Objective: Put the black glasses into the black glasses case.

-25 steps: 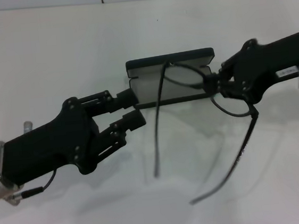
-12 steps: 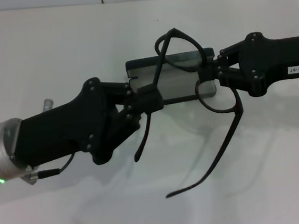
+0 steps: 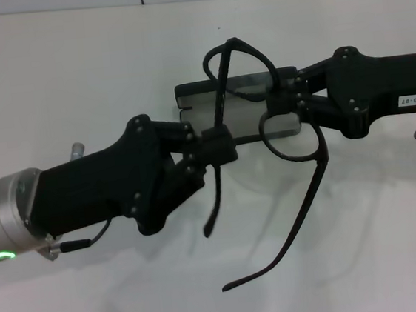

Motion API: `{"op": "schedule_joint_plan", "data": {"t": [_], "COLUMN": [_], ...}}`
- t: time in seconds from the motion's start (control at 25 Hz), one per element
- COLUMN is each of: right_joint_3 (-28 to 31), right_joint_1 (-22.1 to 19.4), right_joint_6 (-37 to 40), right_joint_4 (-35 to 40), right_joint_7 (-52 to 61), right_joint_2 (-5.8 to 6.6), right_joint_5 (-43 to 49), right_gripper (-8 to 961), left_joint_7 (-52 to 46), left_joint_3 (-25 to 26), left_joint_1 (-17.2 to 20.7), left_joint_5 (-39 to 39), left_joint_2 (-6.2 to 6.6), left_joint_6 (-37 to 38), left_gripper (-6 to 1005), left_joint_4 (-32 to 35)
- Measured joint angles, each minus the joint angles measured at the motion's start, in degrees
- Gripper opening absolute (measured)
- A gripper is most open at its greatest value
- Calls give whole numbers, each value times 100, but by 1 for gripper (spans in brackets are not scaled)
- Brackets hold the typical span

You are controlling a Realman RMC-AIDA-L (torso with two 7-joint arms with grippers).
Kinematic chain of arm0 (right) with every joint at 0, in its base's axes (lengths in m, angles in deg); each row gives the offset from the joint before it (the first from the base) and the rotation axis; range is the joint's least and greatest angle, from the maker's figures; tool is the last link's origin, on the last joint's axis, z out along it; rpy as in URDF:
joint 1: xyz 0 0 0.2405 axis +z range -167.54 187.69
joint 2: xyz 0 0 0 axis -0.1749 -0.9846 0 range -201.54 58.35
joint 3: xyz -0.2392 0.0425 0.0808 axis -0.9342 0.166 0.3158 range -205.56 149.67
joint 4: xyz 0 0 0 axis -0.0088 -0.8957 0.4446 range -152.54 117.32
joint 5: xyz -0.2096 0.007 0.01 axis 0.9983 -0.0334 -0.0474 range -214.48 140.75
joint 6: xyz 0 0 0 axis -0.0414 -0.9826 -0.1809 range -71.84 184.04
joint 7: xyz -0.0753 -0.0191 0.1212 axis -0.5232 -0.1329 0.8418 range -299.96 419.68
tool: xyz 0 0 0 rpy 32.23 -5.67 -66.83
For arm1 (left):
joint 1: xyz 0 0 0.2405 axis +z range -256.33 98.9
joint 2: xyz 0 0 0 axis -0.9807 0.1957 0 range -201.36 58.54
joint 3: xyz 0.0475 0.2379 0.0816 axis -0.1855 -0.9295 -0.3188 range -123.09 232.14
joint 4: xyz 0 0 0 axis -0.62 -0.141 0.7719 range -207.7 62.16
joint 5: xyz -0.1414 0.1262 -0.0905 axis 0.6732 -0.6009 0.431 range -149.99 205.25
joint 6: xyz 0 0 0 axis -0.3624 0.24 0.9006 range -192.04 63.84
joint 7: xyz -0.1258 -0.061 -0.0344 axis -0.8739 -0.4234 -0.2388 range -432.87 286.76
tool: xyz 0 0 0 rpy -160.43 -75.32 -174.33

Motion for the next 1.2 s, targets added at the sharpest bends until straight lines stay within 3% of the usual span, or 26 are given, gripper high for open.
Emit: {"op": "schedule_joint_plan", "data": {"t": [0.68, 1.2], "right_joint_3": [-178, -169], "right_joint_1": [497, 505], "right_joint_6": [485, 579], "right_joint_4": [-807, -867], "right_joint_7": [-316, -371], "right_joint_2": [-27, -19], "right_joint_5": [-374, -464], "right_gripper": [71, 69], "left_joint_7": [180, 183], "left_joint_3": [-74, -73], "left_joint_1": [-27, -38], "left_joint_5": [38, 56], "left_joint_2": [-9, -23], "left_joint_6": [-240, -375], "left_gripper": [55, 54], "left_joint_4": [-195, -290]}}
